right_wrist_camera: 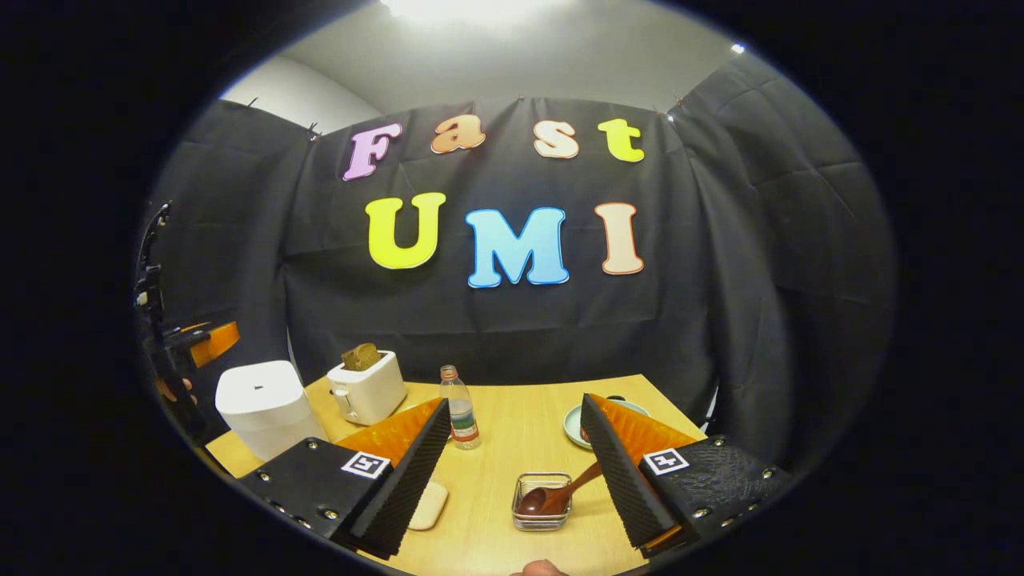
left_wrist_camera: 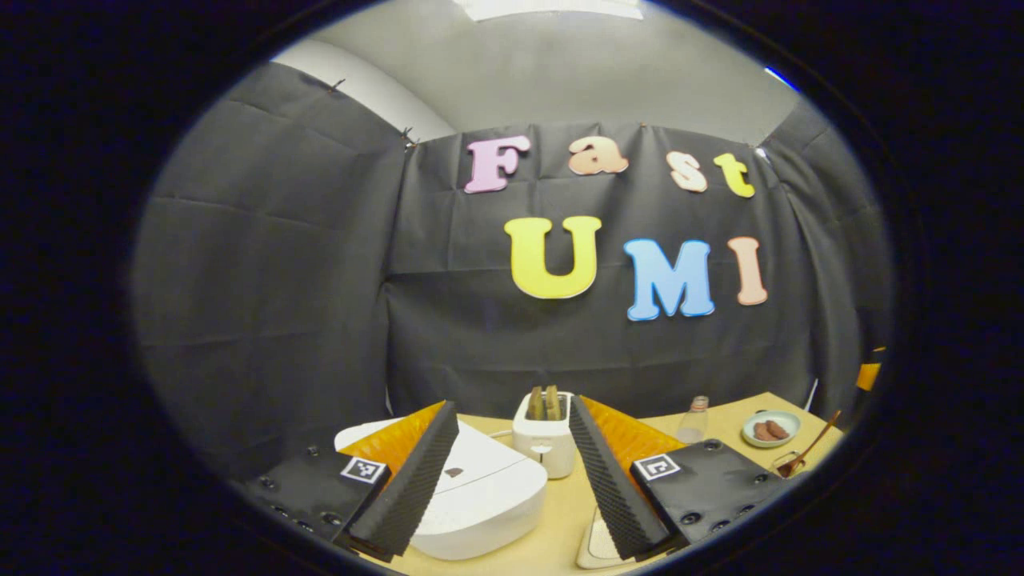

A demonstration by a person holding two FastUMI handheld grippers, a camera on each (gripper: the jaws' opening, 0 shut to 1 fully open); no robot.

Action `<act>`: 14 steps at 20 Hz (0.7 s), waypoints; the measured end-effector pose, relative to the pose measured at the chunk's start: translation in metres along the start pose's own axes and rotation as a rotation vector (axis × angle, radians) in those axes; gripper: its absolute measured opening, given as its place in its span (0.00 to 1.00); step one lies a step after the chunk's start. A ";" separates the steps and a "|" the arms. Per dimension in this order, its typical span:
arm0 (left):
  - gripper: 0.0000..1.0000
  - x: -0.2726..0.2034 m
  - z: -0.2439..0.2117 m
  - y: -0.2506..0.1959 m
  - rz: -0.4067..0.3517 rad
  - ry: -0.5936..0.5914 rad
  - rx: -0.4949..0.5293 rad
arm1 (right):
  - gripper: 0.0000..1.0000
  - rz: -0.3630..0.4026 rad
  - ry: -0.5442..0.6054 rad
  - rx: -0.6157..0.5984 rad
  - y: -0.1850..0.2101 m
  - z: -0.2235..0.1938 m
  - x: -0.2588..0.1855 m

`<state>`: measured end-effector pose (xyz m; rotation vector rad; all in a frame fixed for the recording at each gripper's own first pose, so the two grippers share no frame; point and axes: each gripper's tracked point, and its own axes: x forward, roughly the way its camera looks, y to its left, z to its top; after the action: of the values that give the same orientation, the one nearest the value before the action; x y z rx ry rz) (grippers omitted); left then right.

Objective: Close the left gripper, press the button to open the rice cooker; take a wooden spoon from the chopstick holder with the right hand, scoop a spoonful of rice and pour it into the rice cooker, then put the wooden spoon back into the chopstick holder.

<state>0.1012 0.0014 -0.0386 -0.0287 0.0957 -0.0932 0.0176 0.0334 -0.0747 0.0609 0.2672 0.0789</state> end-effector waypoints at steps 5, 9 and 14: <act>0.97 -0.037 0.011 -0.007 -0.047 -0.032 -0.040 | 0.99 -0.047 -0.048 -0.050 0.005 0.004 -0.001; 0.99 -0.055 0.015 0.010 0.002 -0.072 -0.011 | 0.99 -0.003 -0.102 -0.044 0.025 0.018 -0.006; 0.97 -0.058 0.015 0.016 -0.001 -0.076 0.064 | 0.99 -0.008 -0.146 -0.065 0.035 0.032 -0.006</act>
<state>0.0470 0.0226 -0.0191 0.0312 0.0165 -0.0958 0.0183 0.0659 -0.0403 0.0005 0.1192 0.0750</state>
